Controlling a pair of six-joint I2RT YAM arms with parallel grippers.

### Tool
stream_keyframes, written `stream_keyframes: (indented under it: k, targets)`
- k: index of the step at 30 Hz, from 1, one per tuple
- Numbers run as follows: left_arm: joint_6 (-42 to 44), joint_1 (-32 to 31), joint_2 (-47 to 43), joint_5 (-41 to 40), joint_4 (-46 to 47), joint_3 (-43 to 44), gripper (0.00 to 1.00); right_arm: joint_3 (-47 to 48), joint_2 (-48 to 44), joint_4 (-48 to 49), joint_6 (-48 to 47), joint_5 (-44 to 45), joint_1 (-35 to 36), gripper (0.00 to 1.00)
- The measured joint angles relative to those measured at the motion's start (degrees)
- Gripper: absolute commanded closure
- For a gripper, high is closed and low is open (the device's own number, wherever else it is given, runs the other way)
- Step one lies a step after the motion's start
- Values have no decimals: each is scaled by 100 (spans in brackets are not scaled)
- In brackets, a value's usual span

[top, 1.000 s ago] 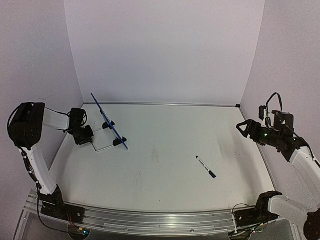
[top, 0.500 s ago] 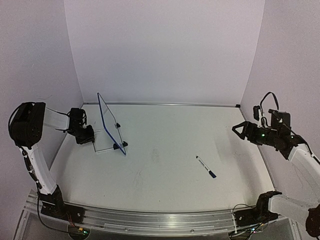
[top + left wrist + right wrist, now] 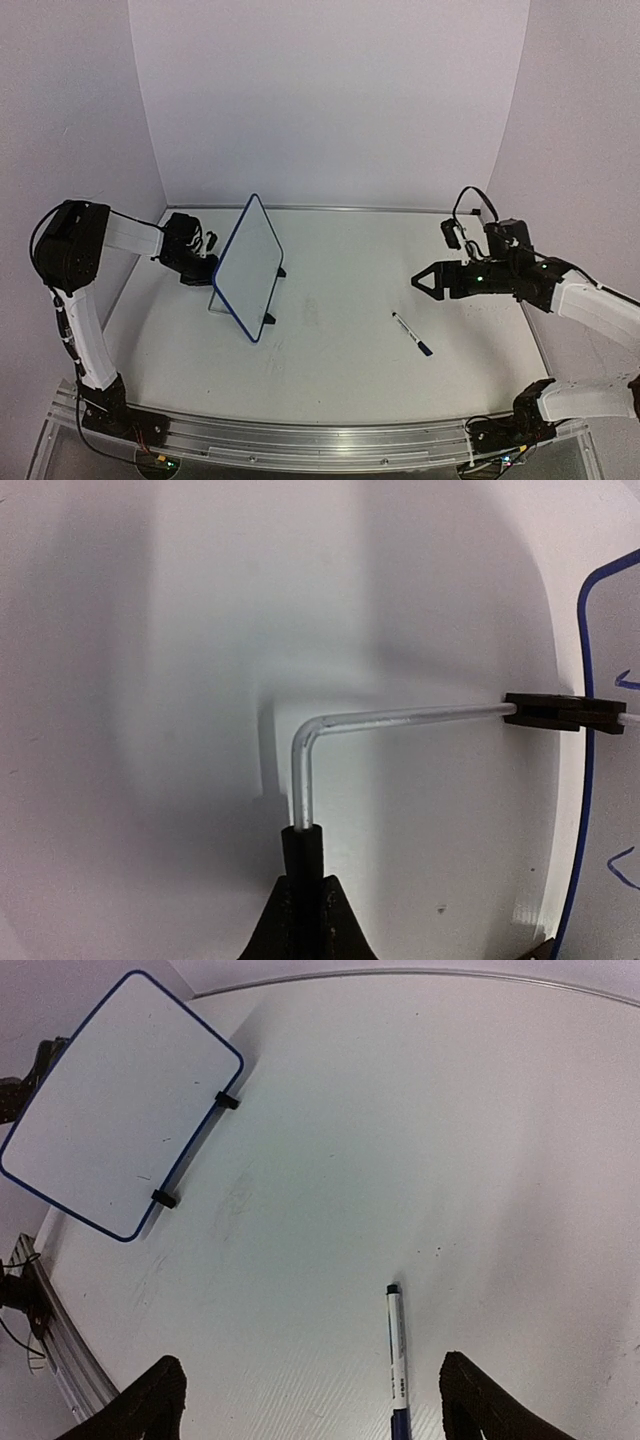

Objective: Write a sentence on the whiteboard
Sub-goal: Move the whiteboard stand to the center of the board.

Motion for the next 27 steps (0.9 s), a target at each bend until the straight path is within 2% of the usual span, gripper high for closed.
stream_keyframes:
  k: [5,11,15,16,22,27]
  targets:
    - [463,-380,96,538,-105,122,100,2,538,382,-83,201,835,15]
    - [883,-621,345,1036,-319,391,99,105,1408,1121,-168,732,2094,18]
    - [1014,-710,446,1158,-411,535,86,116,1980,1847,-162,1003,2721,19]
    - [1029,-717,450,1174,-417,542,79,136,2107,1956,-162,1058,2839,20]
    - [866,-774,372,1207,-522,551,60,603,3386,2839,-223,1388,3547,25]
    - [483,-804,-133,588,-774,546,31,1137,4306,3220,-297,1351,3663,34]
